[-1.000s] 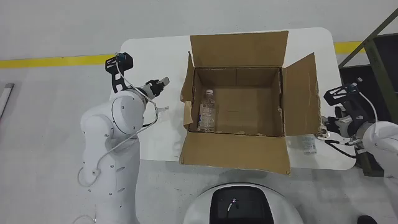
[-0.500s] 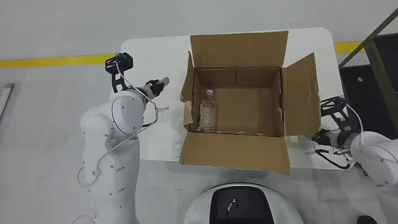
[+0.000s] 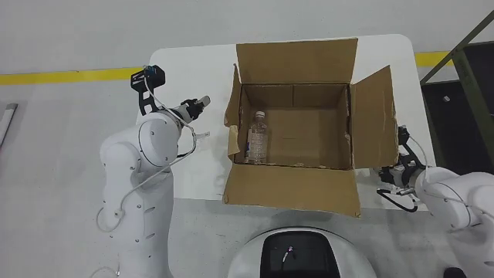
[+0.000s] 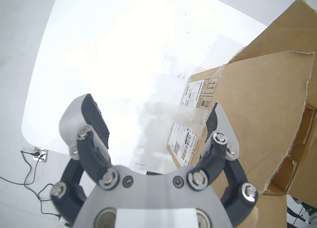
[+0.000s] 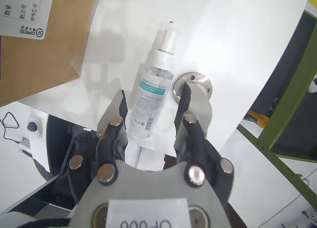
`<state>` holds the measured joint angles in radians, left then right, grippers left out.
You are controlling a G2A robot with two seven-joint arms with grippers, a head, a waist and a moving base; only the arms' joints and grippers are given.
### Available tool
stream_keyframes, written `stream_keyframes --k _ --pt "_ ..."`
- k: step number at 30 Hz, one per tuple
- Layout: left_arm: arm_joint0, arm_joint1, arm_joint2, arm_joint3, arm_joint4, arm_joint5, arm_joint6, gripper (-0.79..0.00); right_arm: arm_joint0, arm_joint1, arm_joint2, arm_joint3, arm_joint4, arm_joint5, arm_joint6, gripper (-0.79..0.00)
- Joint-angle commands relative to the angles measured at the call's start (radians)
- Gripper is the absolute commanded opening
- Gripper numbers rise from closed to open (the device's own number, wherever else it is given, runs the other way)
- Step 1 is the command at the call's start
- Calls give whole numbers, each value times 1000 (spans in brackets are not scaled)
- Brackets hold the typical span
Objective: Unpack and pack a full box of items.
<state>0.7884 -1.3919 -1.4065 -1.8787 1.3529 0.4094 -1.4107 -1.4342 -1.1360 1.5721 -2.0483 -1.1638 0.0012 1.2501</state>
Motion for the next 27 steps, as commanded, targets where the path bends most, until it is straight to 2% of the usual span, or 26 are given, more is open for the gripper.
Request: stream_keyframes --k 1,6,22,27 --pt "0 0 0 0 0 0 0 0 0 0 -6 6 -3 3 -4 -382" --pt "0 0 0 0 0 0 0 0 0 0 -17 29 -11 10 -11 -403" --pt "0 0 0 0 0 0 0 0 14 0 -53 79 -7 16 -37 -376" --pt "0 0 0 0 0 0 0 0 24 0 -63 95 -9 13 -38 -400"
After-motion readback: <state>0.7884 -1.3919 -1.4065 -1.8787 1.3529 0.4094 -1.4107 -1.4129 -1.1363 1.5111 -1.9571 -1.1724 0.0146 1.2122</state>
